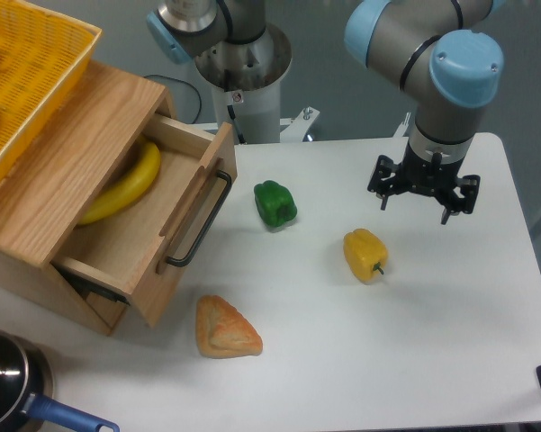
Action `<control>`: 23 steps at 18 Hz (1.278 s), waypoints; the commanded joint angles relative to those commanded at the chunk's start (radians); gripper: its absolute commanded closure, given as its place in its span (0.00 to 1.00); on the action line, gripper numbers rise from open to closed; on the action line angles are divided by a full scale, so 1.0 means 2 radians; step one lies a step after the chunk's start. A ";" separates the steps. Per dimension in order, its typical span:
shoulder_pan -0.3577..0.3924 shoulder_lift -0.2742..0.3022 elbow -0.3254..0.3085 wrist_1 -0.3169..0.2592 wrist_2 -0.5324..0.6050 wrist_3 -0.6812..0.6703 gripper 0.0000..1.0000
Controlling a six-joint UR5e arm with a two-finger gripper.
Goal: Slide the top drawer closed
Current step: 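Move the gripper toward the open wooden drawer's front panel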
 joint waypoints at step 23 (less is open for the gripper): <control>-0.073 0.022 -0.049 0.064 0.031 -0.131 0.07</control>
